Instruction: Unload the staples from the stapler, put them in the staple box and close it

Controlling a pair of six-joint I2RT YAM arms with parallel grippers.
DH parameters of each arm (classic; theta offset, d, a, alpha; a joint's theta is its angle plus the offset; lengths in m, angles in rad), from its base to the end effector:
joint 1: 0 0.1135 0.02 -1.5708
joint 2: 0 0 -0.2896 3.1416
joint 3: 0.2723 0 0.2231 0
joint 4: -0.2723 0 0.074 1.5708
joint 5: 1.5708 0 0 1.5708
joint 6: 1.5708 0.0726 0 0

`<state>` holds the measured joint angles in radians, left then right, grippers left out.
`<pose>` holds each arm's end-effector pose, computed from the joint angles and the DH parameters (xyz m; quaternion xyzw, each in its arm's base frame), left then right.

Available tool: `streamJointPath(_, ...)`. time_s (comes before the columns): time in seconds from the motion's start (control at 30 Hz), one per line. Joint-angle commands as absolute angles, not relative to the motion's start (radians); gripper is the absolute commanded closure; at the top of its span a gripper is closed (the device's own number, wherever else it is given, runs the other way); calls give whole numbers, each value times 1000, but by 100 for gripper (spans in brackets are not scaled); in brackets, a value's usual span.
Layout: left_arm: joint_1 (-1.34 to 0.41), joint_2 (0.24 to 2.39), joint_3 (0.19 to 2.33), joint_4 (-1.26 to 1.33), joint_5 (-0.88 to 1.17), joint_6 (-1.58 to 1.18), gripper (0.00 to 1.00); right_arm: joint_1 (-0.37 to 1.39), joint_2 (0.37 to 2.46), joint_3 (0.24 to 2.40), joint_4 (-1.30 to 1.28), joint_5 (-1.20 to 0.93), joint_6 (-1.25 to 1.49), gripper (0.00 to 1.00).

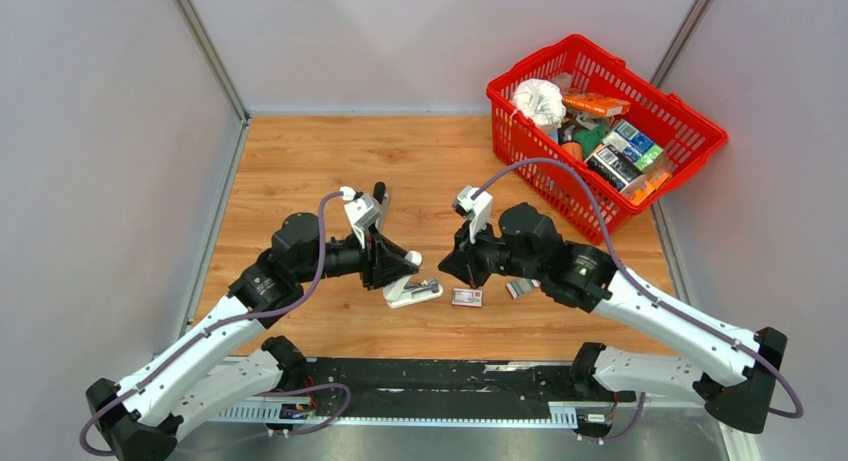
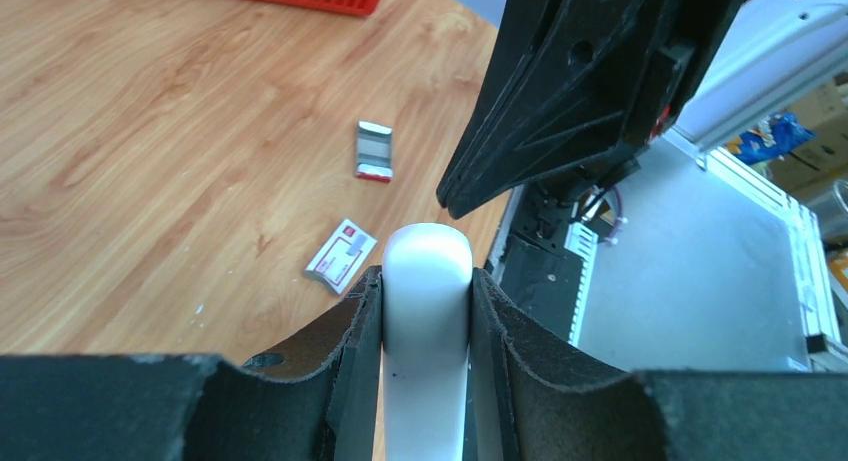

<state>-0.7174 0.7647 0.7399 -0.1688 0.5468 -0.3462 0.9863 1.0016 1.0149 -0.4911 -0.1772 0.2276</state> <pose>0.0963 -0.1342 0.3425 0.3058 0.6990 -0.4900 0.4216 0.1036 0.1798 0.3534 -0.3578 0.7735 0.3573 0.3821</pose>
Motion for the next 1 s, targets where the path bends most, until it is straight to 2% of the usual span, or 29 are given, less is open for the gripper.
streamJointPath(0.0,-713,765,776,-138,448,-351,100,991,1041,1025,-362,-112,282,100)
streamJointPath(0.27,-713,805,790,-101,381,-382,100,994,1120,954,-184,-51,331,100)
streamJointPath(0.7,-712,838,795,-77,313,-434,100,1012,1239,874,-9,-64,342,100)
streamJointPath(0.97,-712,841,793,-83,175,-475,100,1038,1282,824,92,-84,391,100)
